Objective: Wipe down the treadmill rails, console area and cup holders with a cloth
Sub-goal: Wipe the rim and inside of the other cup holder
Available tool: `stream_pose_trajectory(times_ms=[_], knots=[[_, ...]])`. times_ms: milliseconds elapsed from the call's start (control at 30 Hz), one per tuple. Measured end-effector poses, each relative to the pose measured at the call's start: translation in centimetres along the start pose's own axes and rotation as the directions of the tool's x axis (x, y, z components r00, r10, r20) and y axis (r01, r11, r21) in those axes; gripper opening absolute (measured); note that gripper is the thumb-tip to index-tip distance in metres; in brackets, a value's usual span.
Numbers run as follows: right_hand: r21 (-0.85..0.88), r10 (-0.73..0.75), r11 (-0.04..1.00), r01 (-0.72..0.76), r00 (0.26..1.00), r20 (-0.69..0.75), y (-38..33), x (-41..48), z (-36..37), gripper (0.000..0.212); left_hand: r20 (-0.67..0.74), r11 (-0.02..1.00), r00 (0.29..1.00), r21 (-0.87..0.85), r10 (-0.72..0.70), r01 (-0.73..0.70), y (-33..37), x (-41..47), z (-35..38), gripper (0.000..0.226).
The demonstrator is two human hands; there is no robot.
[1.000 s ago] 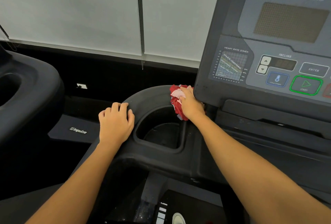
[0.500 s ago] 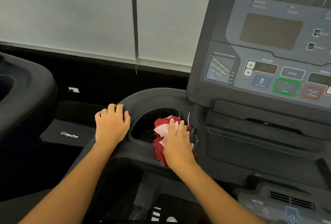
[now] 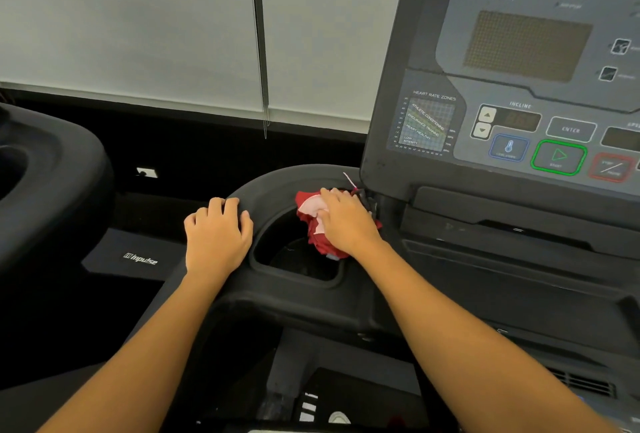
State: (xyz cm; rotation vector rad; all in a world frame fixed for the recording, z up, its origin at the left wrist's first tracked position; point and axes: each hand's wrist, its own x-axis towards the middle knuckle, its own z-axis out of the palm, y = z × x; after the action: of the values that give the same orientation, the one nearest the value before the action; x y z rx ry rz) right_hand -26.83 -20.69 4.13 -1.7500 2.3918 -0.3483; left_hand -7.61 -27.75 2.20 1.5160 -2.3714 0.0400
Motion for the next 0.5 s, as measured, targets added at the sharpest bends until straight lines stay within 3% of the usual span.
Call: stream_pose_trajectory(times_ms=[100,200,267,367,500], knots=[[0.153,-0.094,0.984,0.087,0.995,0.034,1.8,-0.5,-0.4,0.048,-0.016,1.0,1.0,-0.01,0.0,0.0,-0.1,0.0,0.1,0.056],[0.278,-0.005,0.961,0.004,1.0,0.003,2.5,-0.9,-0.4,0.046,-0.036,1.0,0.999,-0.018,-0.007,0.006,-0.1,0.0,0.1,0.055],[0.239,0.019,0.971,-0.018,1.0,-0.002,1.9,-0.4,-0.1,0.046,-0.043,1.0,0.999,-0.019,-0.01,0.009,-0.1,0.0,0.1,0.055],[0.159,-0.081,0.985,0.072,0.995,0.051,1.2,0.5,0.3,0.048,-0.04,1.0,0.999,-0.023,-0.004,0.003,-0.1,0.0,0.1,0.054],[0.281,-0.155,0.951,0.129,0.985,0.074,1.8,0.1,-0.5,0.045,-0.034,0.999,0.999,-0.033,-0.011,0.009,-0.1,0.0,0.2,0.054]])
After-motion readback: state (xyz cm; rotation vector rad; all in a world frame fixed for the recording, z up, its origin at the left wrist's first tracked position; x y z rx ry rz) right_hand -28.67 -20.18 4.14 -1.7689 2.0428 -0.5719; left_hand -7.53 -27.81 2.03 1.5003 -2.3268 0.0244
